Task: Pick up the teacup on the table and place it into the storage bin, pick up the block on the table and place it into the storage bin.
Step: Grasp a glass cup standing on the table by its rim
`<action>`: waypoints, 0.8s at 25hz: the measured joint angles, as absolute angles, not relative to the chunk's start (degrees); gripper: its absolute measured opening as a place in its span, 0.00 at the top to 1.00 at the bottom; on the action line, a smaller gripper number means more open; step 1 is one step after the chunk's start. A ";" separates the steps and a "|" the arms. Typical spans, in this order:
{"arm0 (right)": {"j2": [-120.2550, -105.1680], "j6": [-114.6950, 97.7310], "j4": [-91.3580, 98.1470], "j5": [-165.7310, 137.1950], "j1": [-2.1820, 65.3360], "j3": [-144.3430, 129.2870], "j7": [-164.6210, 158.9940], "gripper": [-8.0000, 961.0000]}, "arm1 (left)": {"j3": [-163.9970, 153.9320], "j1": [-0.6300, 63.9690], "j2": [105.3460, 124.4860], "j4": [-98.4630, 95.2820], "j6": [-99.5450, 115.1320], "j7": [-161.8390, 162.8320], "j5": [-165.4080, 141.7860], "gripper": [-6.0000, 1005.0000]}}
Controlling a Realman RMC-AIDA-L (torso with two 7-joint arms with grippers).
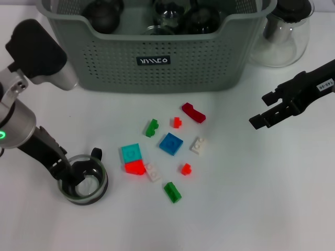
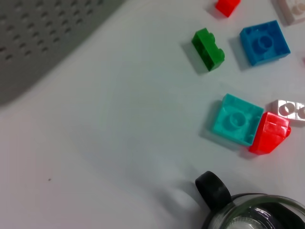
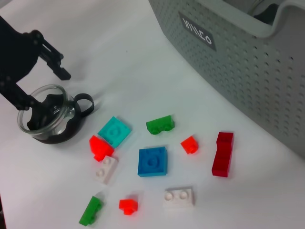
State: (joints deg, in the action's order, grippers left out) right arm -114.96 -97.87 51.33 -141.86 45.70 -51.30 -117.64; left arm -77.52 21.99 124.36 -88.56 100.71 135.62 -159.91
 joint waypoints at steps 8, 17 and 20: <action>-114.96 -97.88 51.32 -141.86 45.70 -51.22 -117.64 0.03 | -77.88 22.66 124.51 -85.48 98.31 135.98 -159.97 0.31; -114.96 -97.85 51.33 -141.85 45.70 -51.26 -117.85 0.03 | -78.29 23.37 124.45 -82.96 96.26 136.94 -159.97 0.59; -114.96 -97.85 51.33 -141.85 45.75 -51.19 -117.86 0.03 | -78.32 23.41 124.45 -82.96 96.45 136.98 -159.97 0.63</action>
State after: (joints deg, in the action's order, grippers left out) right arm -114.96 -97.85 51.33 -141.85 45.75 -51.19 -117.86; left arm -78.32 23.41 124.45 -82.96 96.45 136.98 -159.97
